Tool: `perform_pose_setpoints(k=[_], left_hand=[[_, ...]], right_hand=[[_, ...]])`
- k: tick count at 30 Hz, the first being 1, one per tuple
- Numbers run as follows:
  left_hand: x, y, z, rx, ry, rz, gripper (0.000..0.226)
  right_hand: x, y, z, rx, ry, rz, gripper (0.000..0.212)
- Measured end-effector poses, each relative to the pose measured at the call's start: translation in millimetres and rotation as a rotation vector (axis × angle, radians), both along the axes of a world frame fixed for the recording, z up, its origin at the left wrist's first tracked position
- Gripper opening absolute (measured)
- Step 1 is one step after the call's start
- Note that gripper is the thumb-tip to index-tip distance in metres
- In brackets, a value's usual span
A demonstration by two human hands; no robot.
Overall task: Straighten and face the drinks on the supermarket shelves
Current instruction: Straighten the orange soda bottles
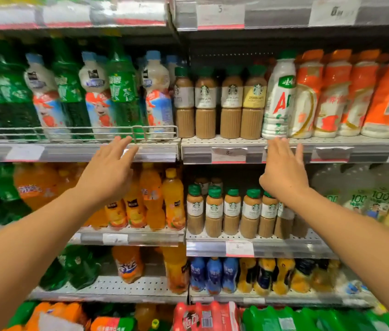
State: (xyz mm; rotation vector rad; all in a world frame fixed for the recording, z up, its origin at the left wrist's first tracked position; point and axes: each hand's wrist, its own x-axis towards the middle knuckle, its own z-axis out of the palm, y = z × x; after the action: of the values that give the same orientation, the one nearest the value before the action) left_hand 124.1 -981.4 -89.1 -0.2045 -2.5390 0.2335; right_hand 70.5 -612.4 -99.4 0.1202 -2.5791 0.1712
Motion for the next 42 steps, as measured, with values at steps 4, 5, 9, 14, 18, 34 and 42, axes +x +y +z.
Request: perform_pose_setpoints(k=[4, 5, 9, 14, 18, 34, 42], left_hand=[[3, -65, 4, -0.01, -0.003, 0.021, 0.069], [3, -84, 5, -0.008, -0.011, 0.031, 0.071], [-2, -134, 0, -0.098, -0.079, 0.038, 0.073], [-4, -163, -11, -0.06, -0.155, -0.021, 0.083], [-8, -166, -17, -0.028, -0.146, -0.057, 0.091], [18, -152, -76, 0.144, -0.023, 0.03, 0.1], [25, -205, -133, 0.356, -0.259, 0.041, 0.065]], right_hand=[[21, -87, -5, -0.03, -0.015, 0.167, 0.095], [25, -117, -3, -0.023, -0.024, 0.231, 0.094], [27, -202, 12, 0.081, -0.012, 0.391, 0.091], [25, -241, 8, 0.14, -0.079, 0.303, 0.086], [25, -242, -4, 0.192, -0.092, 0.261, 0.084], [12, -249, -42, 0.076, 0.146, 0.256, 0.092], [12, -260, -46, 0.048, 0.132, 0.155, 0.096]])
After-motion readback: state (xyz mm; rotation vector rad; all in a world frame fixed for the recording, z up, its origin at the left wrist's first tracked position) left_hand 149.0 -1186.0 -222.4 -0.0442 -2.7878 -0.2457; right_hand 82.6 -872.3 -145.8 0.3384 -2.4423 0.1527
